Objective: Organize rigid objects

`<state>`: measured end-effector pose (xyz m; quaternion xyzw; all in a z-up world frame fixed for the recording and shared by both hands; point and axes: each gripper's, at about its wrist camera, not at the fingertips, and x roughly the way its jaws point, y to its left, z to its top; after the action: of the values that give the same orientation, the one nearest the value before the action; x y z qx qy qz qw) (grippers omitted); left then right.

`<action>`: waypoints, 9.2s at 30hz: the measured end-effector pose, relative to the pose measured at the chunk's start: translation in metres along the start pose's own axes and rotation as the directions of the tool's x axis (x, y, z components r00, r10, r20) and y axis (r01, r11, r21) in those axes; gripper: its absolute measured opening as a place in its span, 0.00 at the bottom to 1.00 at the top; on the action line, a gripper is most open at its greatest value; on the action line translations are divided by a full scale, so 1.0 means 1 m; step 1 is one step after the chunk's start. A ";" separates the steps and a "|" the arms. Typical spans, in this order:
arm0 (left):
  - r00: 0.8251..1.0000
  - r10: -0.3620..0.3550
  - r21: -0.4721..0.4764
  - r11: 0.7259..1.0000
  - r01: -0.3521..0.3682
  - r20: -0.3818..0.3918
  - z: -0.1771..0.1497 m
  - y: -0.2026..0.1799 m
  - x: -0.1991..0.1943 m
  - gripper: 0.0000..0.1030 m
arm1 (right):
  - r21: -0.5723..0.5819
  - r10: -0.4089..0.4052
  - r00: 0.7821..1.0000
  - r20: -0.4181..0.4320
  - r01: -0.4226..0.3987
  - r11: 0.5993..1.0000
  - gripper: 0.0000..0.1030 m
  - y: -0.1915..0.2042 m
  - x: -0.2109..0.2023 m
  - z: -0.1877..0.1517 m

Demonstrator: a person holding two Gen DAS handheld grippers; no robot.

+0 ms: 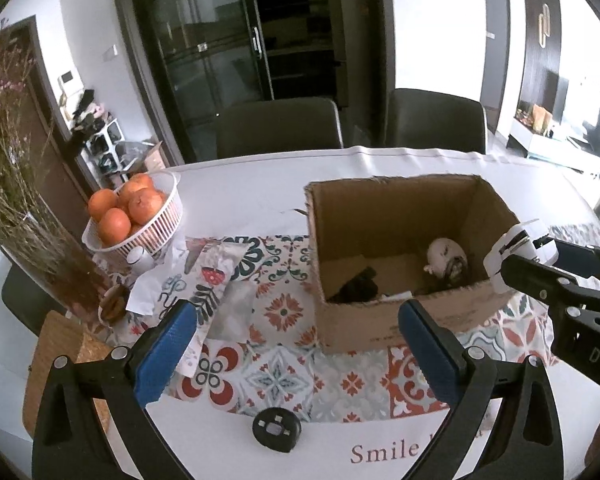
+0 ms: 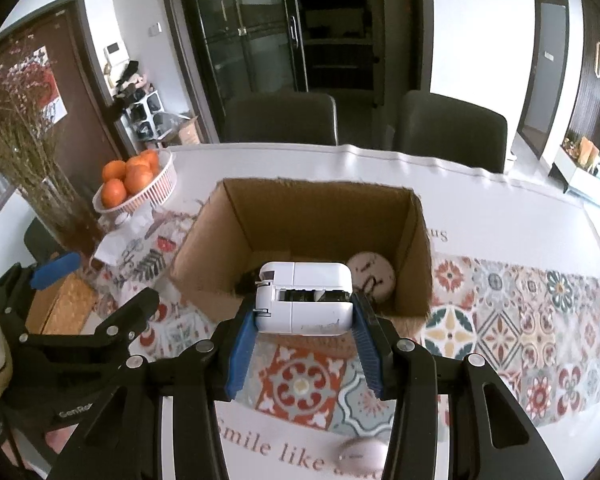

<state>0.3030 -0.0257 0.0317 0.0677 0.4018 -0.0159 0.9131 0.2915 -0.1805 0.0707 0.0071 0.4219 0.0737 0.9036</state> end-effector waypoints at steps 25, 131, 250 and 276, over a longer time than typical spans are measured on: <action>0.994 0.061 -0.030 0.997 -0.064 -0.095 -0.003 0.022 0.061 1.00 | 0.013 -0.012 0.988 -0.156 0.014 1.000 0.45 0.001 0.092 0.010; 0.980 0.201 -0.068 0.977 -0.200 0.006 -0.187 0.007 0.066 1.00 | 0.234 -0.473 0.881 -0.003 0.460 0.856 0.84 -0.012 0.054 -0.200; 0.981 -0.195 0.069 0.979 0.194 0.017 0.040 -0.022 0.038 0.54 | 0.133 -0.071 0.991 0.109 0.056 0.990 0.62 -0.034 0.011 0.024; 0.997 -0.075 0.010 0.997 0.075 0.012 0.043 -0.023 0.034 0.87 | 0.196 -0.185 0.983 0.007 0.180 0.964 0.67 -0.052 0.018 0.024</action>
<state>0.3555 -0.0534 0.0332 0.0569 0.3982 -0.0525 0.9140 0.3278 -0.2280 0.0688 0.0576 0.4143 -0.0516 0.9068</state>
